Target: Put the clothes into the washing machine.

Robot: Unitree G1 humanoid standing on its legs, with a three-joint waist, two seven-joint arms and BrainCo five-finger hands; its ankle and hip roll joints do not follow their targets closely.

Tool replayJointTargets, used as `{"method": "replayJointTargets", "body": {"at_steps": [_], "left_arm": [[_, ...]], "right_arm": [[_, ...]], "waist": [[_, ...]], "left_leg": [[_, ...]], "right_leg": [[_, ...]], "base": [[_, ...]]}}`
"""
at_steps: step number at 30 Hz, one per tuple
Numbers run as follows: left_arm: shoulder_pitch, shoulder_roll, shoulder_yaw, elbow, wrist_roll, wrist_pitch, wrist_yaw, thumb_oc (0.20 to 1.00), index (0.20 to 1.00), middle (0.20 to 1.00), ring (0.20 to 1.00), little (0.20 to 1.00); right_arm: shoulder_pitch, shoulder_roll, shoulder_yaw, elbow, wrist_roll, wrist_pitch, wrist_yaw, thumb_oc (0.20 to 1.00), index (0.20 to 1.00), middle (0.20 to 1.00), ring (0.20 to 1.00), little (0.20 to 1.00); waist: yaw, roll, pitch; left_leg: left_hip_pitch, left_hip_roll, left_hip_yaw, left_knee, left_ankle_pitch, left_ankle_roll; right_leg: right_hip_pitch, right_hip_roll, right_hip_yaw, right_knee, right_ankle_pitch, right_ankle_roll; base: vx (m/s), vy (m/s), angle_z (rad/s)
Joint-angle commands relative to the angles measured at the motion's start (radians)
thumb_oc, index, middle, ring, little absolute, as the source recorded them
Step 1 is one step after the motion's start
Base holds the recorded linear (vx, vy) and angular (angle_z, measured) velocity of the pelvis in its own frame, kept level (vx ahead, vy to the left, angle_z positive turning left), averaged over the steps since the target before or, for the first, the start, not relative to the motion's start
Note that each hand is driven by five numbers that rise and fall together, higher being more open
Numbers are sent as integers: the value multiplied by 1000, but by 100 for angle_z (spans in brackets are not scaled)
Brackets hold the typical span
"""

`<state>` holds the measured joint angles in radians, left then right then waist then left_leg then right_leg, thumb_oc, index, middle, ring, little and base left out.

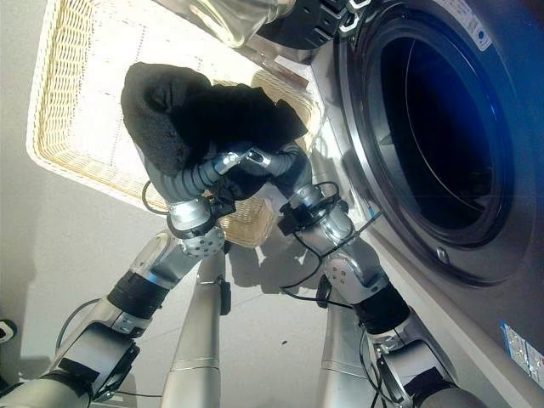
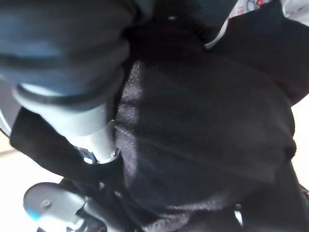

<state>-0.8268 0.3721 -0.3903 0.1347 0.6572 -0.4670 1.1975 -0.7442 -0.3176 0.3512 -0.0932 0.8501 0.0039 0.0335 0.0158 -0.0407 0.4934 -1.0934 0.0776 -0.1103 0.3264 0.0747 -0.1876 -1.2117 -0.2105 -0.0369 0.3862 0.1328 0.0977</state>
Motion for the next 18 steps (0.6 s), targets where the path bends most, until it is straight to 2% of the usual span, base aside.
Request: {"method": "replayJointTargets", "body": {"at_steps": [1, 10, 18], "left_arm": [[-82, 7, 31, -130, 44, 39, 30, 1000, 1000, 1000, 1000, 1000], [-63, 48, 53, -83, -22, 68, -1, 1000, 1000, 1000, 1000, 1000], [-52, 59, 54, -71, -70, 79, -39, 1000, 1000, 1000, 1000, 1000]], "right_arm": [[1, 37, 21, -102, 56, -41, 18, 200, 200, 200, 200, 200], [19, 15, -51, -93, 97, -152, 20, 200, 200, 200, 200, 200], [40, 6, -93, -106, 141, -201, 33, 200, 200, 200, 200, 200]], "waist": [[2, 27, 27], [-1, 32, 27], [-6, 31, 27]], "left_leg": [[-15, -50, -23, -13, 50, 83], [-20, -42, -19, -7, 49, 79], [-22, -35, -11, -6, 47, 78]], "right_leg": [[32, 3, -33, -17, 54, 87], [26, -4, -32, -8, 54, 91], [22, -6, -32, -3, 54, 94]], "base": [[0, 0, 0], [0, 0, 0], [0, 0, 0]]}}
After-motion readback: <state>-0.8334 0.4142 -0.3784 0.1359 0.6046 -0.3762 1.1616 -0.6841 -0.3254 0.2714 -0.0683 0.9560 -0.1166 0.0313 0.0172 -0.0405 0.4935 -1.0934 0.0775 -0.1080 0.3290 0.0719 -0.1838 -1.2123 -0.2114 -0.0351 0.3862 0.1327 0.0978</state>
